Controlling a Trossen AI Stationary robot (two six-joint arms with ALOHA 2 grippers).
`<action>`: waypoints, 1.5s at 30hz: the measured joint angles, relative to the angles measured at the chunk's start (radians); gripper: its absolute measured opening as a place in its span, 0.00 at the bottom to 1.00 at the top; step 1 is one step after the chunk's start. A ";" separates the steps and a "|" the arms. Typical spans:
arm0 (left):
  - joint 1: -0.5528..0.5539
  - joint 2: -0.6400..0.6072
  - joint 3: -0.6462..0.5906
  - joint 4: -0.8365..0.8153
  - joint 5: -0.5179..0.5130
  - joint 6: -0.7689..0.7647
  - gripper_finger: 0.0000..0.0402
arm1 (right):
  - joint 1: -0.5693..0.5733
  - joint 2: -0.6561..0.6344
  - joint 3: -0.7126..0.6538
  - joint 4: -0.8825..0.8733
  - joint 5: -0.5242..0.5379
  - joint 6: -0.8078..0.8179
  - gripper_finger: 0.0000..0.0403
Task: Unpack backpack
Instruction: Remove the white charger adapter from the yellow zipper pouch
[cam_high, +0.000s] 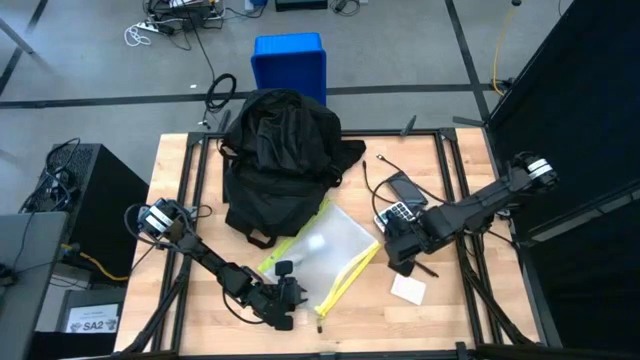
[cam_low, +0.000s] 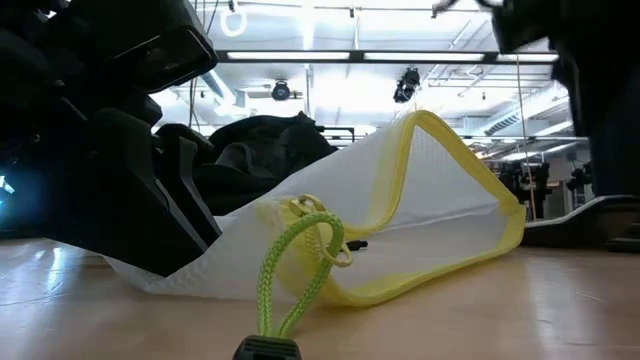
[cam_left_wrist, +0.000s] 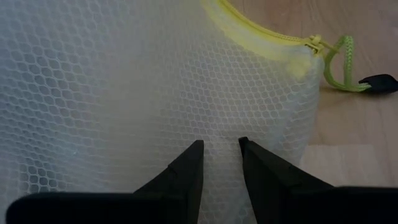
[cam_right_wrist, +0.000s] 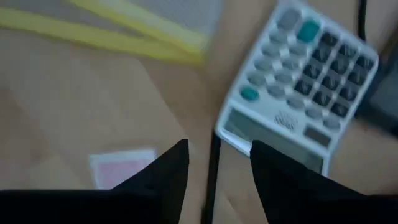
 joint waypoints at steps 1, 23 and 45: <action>0.000 0.000 0.000 0.000 0.000 0.000 0.22 | 0.012 0.000 0.008 0.025 0.023 -0.015 0.37; 0.000 -0.202 0.007 -0.167 -0.178 0.105 0.22 | 0.169 0.352 0.000 0.650 0.025 -0.332 0.18; 0.256 -0.216 -0.053 -0.373 -0.162 0.061 0.22 | 0.036 0.433 0.000 0.916 0.199 -0.374 0.07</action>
